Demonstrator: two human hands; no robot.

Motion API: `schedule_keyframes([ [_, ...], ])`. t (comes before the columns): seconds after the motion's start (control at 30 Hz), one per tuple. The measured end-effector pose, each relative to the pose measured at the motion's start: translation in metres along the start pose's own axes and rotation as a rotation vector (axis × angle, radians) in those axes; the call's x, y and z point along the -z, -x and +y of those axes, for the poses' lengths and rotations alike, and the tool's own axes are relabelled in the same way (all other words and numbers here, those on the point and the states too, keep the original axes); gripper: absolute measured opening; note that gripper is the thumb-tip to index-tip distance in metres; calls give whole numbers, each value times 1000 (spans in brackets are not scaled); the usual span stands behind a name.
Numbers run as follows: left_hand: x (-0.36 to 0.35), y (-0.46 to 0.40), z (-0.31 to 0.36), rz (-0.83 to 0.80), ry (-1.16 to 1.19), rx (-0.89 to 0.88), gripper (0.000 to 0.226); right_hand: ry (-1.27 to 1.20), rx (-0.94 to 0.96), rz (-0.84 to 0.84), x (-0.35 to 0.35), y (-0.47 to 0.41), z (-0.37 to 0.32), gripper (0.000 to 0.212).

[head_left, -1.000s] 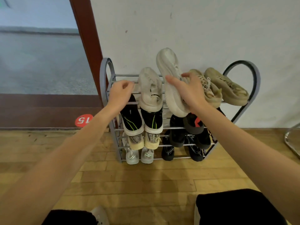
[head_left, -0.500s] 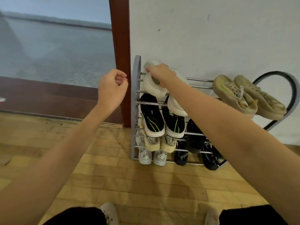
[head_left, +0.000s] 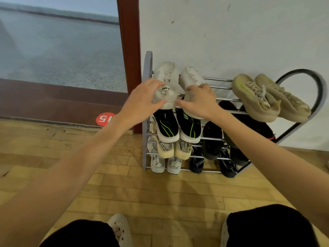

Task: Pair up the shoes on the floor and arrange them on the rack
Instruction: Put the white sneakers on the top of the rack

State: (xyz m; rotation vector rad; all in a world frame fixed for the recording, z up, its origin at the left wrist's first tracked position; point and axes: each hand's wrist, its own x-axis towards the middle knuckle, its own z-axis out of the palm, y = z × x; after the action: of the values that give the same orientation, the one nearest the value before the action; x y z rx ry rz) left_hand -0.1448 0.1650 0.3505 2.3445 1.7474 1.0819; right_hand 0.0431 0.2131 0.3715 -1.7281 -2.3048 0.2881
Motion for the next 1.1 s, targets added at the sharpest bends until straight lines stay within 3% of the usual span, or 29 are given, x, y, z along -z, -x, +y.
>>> schedule_keyframes([
  [0.1, -12, -7, 7, -110, -100, -10, 66, 134, 32, -52, 1, 15, 14, 90],
  [0.17, -17, -10, 9, -118, -159, 6, 68, 141, 52, -91, 0, 16, 22, 90],
  [0.33, -20, -14, 7, -109, -175, 42, 62, 54, 157, -69, -4, 1, 34, 57],
  [0.47, -20, -14, 5, -116, -126, 56, 58, 9, 177, 65, 0, -9, 33, 45],
  [0.6, -21, -13, 6, -103, -119, 62, 55, 46, 233, 70, -11, -15, 36, 34],
  [0.77, -31, -16, 17, -90, -65, 82, 54, -44, 289, 113, -14, -12, 49, 49],
  [0.97, -31, -24, 23, -114, -81, 207, 55, -108, 412, 17, -1, 1, 75, 55],
  [1.1, -40, -31, 43, -87, -215, 237, 66, -63, 406, 219, 14, 30, 112, 51],
])
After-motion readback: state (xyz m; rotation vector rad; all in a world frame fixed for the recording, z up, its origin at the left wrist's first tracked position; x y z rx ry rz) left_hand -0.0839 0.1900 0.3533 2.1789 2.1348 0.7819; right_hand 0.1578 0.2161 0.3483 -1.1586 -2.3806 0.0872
